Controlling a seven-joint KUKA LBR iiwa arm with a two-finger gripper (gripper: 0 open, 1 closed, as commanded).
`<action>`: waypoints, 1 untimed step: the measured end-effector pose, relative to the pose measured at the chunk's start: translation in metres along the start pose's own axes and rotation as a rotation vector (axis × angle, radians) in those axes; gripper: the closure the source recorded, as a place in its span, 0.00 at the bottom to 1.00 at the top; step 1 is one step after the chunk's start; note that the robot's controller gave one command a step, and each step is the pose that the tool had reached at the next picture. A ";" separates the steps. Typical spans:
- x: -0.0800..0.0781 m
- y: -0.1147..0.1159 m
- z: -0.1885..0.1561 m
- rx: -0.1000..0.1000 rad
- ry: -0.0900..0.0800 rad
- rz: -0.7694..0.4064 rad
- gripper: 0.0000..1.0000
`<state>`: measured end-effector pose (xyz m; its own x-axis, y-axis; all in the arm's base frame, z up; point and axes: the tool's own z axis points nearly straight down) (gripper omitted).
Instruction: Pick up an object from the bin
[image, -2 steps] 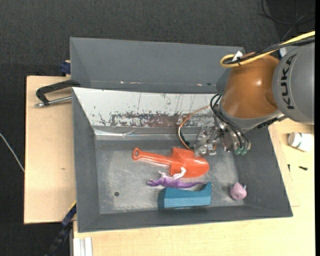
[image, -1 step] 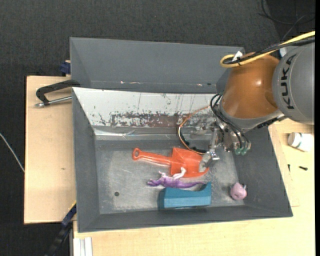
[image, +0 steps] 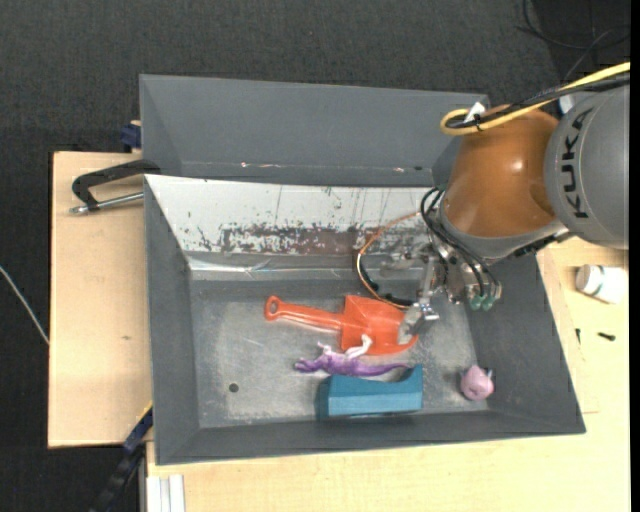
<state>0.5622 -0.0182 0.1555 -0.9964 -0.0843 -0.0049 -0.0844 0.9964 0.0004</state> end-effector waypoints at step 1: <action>0.011 0.004 0.021 0.001 -0.007 0.083 0.00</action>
Offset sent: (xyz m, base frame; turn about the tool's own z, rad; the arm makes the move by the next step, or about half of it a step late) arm 0.0022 0.0220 -0.0855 0.0542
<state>0.5515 -0.0149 0.1348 -0.9999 -0.0011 -0.0120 -0.0011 1.0000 0.0002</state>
